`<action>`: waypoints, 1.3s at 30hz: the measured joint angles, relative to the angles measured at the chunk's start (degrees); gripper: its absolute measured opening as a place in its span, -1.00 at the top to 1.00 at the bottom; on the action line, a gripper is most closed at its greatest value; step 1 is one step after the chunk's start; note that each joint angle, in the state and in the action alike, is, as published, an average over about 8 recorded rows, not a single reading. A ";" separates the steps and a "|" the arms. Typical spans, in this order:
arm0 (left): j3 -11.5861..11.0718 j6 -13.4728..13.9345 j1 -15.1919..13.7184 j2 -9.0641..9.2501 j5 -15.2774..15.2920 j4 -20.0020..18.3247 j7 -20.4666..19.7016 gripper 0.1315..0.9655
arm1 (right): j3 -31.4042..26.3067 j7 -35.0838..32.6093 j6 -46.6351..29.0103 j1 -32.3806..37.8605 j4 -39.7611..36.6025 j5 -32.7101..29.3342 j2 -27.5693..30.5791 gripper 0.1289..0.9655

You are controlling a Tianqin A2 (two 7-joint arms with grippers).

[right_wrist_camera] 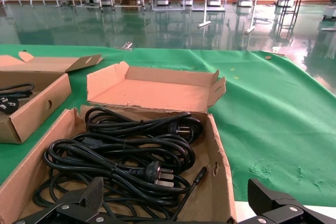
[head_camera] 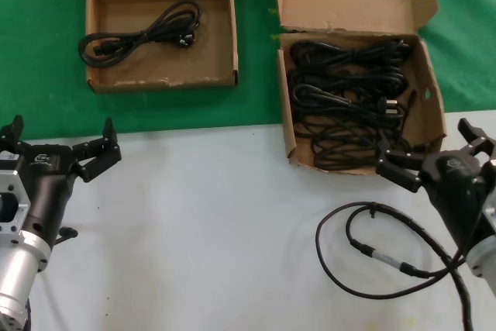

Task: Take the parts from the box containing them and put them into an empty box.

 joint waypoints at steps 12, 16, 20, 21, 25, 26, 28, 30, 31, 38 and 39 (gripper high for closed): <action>0.00 0.00 0.00 0.00 0.00 0.00 0.00 -1.00 | 0.00 0.00 0.00 0.00 0.00 0.00 0.00 -1.00; 0.00 0.00 0.00 0.00 0.00 0.00 0.00 -1.00 | 0.00 0.00 0.00 0.00 0.00 0.00 0.00 -1.00; 0.00 0.00 0.00 0.00 0.00 0.00 0.00 -1.00 | 0.00 0.00 0.00 0.00 0.00 0.00 0.00 -1.00; 0.00 0.00 0.00 0.00 0.00 0.00 0.00 -1.00 | 0.00 0.00 0.00 0.00 0.00 0.00 0.00 -1.00; 0.00 0.00 0.00 0.00 0.00 0.00 0.00 -1.00 | 0.00 0.00 0.00 0.00 0.00 0.00 0.00 -1.00; 0.00 0.00 0.00 0.00 0.00 0.00 0.00 -1.00 | 0.00 0.00 0.00 0.00 0.00 0.00 0.00 -1.00; 0.00 0.00 0.00 0.00 0.00 0.00 0.00 -1.00 | 0.00 0.00 0.00 0.00 0.00 0.00 0.00 -1.00; 0.00 0.00 0.00 0.00 0.00 0.00 0.00 -1.00 | 0.00 0.00 0.00 0.00 0.00 0.00 0.00 -1.00; 0.00 0.00 0.00 0.00 0.00 0.00 0.00 -1.00 | 0.00 0.00 0.00 0.00 0.00 0.00 0.00 -1.00; 0.00 0.00 0.00 0.00 0.00 0.00 0.00 -1.00 | 0.00 0.00 0.00 0.00 0.00 0.00 0.00 -1.00; 0.00 0.00 0.00 0.00 0.00 0.00 0.00 -1.00 | 0.00 0.00 0.00 0.00 0.00 0.00 0.00 -1.00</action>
